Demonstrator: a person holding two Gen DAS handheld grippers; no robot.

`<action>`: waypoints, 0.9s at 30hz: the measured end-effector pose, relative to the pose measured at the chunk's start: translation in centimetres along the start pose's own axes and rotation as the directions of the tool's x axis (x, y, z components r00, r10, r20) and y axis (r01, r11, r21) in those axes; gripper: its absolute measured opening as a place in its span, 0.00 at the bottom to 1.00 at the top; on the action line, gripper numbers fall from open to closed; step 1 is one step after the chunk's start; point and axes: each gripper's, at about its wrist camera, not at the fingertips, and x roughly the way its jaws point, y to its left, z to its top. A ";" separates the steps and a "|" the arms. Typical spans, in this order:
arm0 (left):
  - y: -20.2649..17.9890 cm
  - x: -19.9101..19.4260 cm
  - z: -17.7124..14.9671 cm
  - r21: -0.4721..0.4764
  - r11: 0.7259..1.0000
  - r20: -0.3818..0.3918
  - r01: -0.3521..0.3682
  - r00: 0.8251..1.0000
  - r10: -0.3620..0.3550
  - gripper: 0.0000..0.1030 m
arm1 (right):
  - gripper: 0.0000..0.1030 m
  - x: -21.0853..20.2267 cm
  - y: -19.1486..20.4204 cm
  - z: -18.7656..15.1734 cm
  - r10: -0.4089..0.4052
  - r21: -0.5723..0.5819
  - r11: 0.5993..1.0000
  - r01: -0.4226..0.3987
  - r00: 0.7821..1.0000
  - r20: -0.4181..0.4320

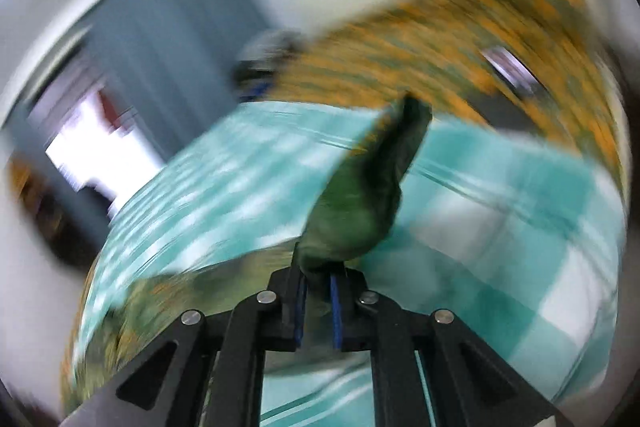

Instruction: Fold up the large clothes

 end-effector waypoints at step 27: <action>0.8 -0.3 -0.1 -0.017 1.000 -0.010 -0.002 1.000 0.002 0.99 | 0.69 -2.8 23.6 -23.2 0.161 -0.530 0.703 -0.474 0.832 -0.531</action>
